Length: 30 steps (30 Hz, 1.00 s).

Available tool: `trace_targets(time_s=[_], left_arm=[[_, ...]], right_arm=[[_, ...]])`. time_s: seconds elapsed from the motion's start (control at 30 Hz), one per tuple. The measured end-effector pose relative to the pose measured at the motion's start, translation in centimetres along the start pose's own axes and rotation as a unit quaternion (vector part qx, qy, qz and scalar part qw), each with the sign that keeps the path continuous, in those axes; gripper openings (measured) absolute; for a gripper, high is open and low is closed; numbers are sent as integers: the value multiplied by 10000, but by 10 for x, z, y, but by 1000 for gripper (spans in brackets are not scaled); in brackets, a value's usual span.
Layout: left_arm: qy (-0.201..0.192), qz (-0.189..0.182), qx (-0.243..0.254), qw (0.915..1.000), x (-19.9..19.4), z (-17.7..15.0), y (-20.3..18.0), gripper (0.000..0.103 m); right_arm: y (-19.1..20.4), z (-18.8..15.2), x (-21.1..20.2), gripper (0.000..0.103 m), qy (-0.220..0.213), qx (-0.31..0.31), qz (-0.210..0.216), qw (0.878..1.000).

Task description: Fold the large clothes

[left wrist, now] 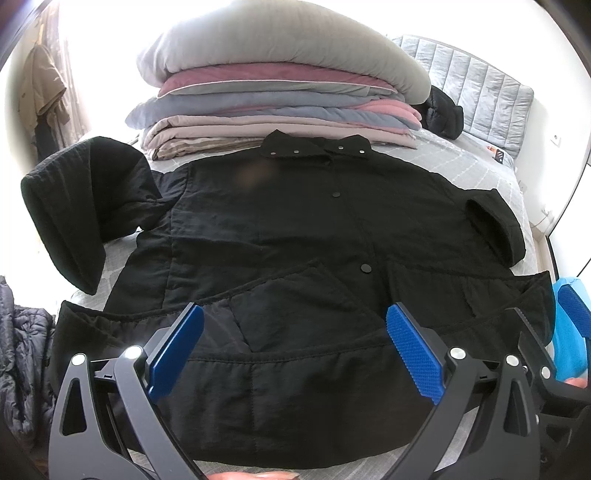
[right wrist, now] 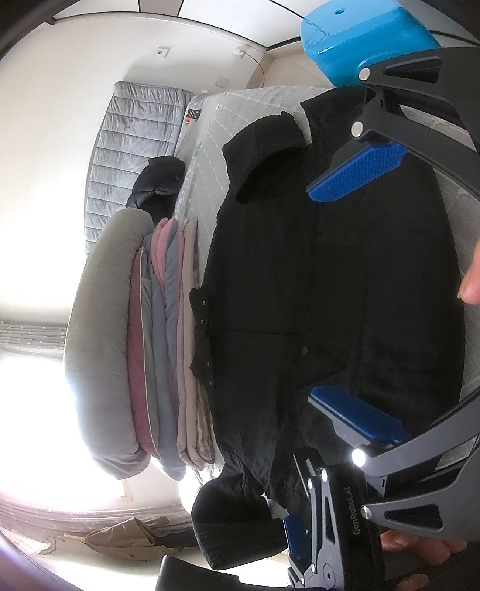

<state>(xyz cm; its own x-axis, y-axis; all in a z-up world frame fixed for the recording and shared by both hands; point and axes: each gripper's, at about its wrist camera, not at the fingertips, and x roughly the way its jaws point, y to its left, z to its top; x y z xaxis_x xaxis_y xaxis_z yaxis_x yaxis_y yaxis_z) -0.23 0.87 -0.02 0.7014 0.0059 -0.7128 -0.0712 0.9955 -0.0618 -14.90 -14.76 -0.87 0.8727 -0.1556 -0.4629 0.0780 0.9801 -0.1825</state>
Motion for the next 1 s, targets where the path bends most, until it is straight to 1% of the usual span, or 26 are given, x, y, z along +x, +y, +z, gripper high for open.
trace_targets(time_s=[0.23, 0.33, 0.37, 0.4, 0.47, 0.53, 0.57, 0.63, 0.67, 0.7, 0.73, 0.77, 0.8, 0.83, 0.9, 0.93, 1.0], left_arm=[[29, 42, 9, 10000, 3, -1, -5, 96], [34, 34, 12, 10000, 4, -2, -6, 96], [33, 34, 14, 10000, 4, -2, -6, 96], [33, 33, 12, 10000, 5, -3, -6, 96], [27, 55, 2, 10000, 5, -4, -5, 96], [5, 91, -24, 10000, 5, -4, -2, 96], [-9, 102, -45, 9999, 5, -4, -1, 96], [-33, 105, -97, 9999, 4, -4, 2, 96], [-55, 113, -119, 9998, 4, -5, 4, 96], [-82, 123, -134, 9998, 2, -5, 5, 96], [-109, 135, -142, 9997, 1, -5, 7, 96], [-139, 150, -139, 9997, -1, -5, 8, 96], [-168, 158, -129, 9997, -2, -6, 9, 96], [-188, 157, -123, 9996, -4, -6, 10, 96], [-217, 141, -109, 9996, -6, -7, 14, 96], [-221, 171, -106, 9996, -6, -9, 16, 96], [-219, 159, -218, 9994, -7, -10, 22, 96]], right_arm=[[-1, 0, 1, 97, 15, 33, 7, 10000], [-3, -4, 0, 97, -132, 144, 44, 9998], [-4, -6, -1, 97, -220, 192, 50, 9996], [-5, -11, -5, 97, -508, 268, 47, 9983], [-2, -20, -11, 97, -907, 255, -78, 9955], [3, -33, -15, 97, -1101, 196, -166, 9936], [7, -41, -13, 97, -1068, 150, -135, 9941], [17, -60, -6, 97, -803, 26, -92, 9967], [25, -72, 0, 97, -595, -112, 133, 9981], [29, -73, 3, 97, -493, -207, 441, 9976], [32, -71, 4, 97, -391, -274, 928, 9945], [33, -72, 3, 97, -319, -255, 1295, 9907], [30, -74, 2, 97, -242, -186, 1529, 9878], [27, -76, 0, 97, -214, -88, 1511, 9882], [14, -78, -9, 97, -382, 236, 1181, 9920], [5, -79, -13, 97, -474, 444, 950, 9934], [-9, -77, -15, 97, -501, 801, 972, 9908]])
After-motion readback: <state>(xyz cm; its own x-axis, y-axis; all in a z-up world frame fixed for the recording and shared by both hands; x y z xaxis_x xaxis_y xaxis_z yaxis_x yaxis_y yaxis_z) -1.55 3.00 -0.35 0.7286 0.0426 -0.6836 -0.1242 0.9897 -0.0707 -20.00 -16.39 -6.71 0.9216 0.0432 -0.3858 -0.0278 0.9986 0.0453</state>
